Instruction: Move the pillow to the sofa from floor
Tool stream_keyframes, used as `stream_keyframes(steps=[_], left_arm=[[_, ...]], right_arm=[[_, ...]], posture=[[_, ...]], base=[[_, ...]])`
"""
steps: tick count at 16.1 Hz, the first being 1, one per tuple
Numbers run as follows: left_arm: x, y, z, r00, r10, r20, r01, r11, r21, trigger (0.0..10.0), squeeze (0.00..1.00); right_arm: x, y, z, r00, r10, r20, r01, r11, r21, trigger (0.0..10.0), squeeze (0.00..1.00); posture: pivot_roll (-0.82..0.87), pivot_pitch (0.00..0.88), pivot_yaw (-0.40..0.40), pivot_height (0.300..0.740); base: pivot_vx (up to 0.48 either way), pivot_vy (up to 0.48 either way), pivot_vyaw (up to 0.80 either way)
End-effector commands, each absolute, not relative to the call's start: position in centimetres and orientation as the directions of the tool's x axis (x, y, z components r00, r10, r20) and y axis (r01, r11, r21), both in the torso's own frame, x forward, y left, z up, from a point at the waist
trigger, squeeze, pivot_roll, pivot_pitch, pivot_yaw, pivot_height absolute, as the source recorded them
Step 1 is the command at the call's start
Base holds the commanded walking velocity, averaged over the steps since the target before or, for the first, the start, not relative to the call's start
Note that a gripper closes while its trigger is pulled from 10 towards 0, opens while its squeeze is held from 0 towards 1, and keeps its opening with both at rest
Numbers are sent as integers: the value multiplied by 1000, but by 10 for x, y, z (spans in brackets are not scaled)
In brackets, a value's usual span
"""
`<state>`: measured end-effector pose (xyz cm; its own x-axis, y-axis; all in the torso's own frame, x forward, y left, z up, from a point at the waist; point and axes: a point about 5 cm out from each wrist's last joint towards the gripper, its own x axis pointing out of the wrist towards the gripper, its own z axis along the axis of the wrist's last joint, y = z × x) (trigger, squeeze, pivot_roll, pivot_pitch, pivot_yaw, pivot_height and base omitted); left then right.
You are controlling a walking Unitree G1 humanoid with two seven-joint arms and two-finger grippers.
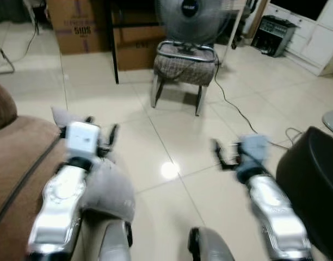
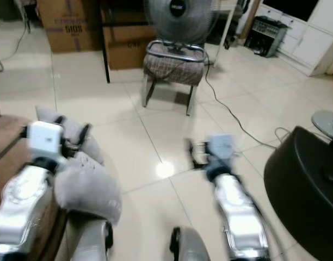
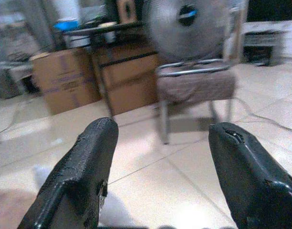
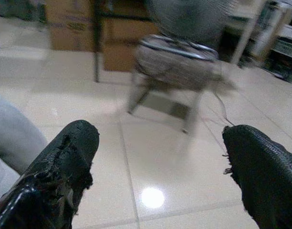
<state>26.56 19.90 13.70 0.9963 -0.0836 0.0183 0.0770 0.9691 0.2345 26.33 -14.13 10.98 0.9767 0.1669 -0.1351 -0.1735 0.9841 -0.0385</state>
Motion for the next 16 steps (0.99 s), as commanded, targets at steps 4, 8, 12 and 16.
stream_keyframes(steps=[4, 8, 12, 16], left_arm=[[266, 195, 137, 996, -90, 16, 84, 968, 238, 10000, 0], [265, 198, 137, 997, -80, 11, 75, 967, 242, 10000, 0], [263, 199, 134, 997, -83, -3, 81, 965, 250, 10000, 0], [265, 198, 135, 996, -90, 2, 87, 966, 243, 10000, 0]], right_arm=[[263, -152, 109, 969, 189, -161, -205, 975, -88, 10000, 0], [263, -150, 107, 963, 209, -172, -225, 971, -76, 10000, 0], [261, -152, 105, 961, 209, -180, -224, 973, -64, 10000, 0], [261, -151, 106, 963, 205, -175, -217, 974, -57, 10000, 0]], posture=[[36, 0, -68, 611], [37, 0, -68, 611], [38, 0, -66, 611], [31, 0, -59, 611]], base=[[366, 0, 200], [364, 0, 506], [224, 0, 0], [68, 0, 0]])
